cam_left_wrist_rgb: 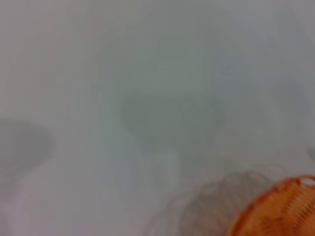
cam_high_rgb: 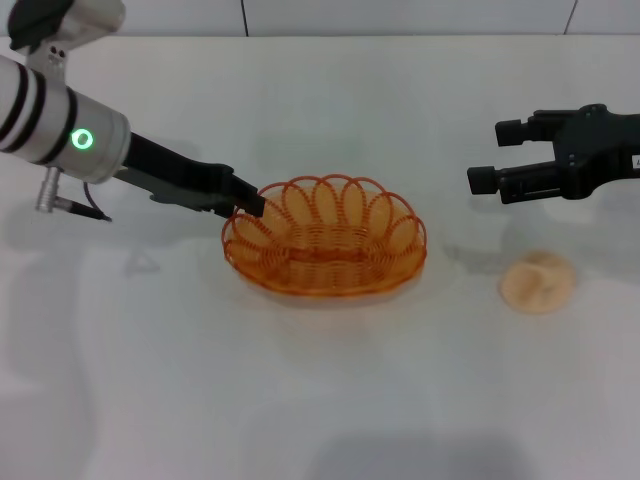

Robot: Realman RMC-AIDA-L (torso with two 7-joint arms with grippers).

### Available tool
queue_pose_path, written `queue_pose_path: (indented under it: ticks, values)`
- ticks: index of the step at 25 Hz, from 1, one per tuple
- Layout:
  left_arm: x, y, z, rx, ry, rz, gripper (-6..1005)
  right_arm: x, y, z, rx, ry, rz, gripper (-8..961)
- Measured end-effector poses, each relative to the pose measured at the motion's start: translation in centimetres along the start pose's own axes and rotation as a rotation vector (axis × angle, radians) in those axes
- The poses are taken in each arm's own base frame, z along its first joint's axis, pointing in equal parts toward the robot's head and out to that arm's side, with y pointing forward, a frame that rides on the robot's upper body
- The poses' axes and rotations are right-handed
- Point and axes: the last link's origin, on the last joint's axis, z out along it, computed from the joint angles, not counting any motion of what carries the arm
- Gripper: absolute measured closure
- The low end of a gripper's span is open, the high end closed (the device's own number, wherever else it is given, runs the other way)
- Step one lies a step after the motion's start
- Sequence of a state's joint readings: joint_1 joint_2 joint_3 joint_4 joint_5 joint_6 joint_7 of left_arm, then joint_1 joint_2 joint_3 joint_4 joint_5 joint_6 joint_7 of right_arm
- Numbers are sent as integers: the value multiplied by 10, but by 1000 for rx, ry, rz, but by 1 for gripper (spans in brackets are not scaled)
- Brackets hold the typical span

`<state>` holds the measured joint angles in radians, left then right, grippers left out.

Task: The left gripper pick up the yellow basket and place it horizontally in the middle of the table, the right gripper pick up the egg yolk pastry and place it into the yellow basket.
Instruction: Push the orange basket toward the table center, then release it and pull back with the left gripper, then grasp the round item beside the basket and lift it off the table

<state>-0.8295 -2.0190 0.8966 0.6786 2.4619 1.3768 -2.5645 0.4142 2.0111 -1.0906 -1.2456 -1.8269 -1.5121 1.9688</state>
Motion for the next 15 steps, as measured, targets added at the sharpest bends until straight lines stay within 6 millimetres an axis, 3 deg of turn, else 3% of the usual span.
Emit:
queue_pose_path:
  ticks: [12, 14, 15]
  values:
    - [11, -20, -49, 68, 146, 138, 426, 3, -1, 1, 3, 7, 12, 83]
    - [11, -17, -55, 47, 169, 196, 187, 4, -1, 1, 1, 11, 13, 84]
    - [10, -15, -60, 26, 178, 245, 174, 5, -1, 1, 0, 13, 14, 84]
